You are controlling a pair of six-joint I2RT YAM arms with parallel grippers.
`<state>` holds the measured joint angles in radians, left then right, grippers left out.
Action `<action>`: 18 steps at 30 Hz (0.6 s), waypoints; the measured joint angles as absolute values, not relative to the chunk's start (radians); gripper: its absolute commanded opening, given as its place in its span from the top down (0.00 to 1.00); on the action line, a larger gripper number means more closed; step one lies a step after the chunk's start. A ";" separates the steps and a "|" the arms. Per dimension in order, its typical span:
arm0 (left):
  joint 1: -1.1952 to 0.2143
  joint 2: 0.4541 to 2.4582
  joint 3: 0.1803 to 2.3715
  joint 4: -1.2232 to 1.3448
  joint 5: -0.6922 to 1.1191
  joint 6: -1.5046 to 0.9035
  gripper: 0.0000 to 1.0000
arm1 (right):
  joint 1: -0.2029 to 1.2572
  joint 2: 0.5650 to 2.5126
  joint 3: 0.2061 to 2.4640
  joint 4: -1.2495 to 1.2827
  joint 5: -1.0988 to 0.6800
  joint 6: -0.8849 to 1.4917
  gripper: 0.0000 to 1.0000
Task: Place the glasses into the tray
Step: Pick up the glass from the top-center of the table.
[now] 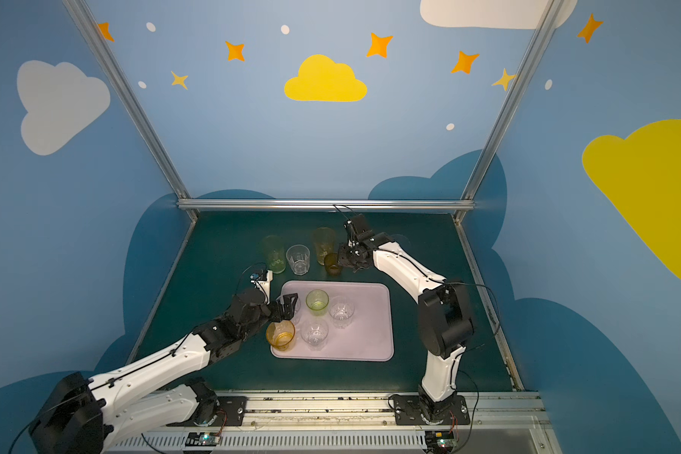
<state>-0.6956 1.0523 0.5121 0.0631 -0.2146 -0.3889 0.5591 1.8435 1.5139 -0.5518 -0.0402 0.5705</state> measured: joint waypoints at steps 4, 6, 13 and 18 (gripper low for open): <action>-0.693 1.052 0.512 0.062 -0.219 -0.389 0.00 | 0.558 1.882 1.534 -0.553 -0.030 0.562 0.58; -0.690 1.050 0.510 0.063 -0.220 -0.389 0.00 | 0.557 1.900 1.539 -0.556 -0.030 0.558 0.59; -0.685 1.038 0.509 0.064 -0.223 -0.389 0.00 | 0.550 1.920 1.539 -0.574 -0.035 0.545 0.61; -0.682 1.018 0.495 0.071 -0.227 -0.389 0.00 | 0.548 1.925 1.539 -0.578 -0.043 0.542 0.62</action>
<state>-0.6819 1.0183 0.4953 0.0708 -0.2268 -0.3889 0.5480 1.9251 1.5391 -0.5781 -0.0429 0.5415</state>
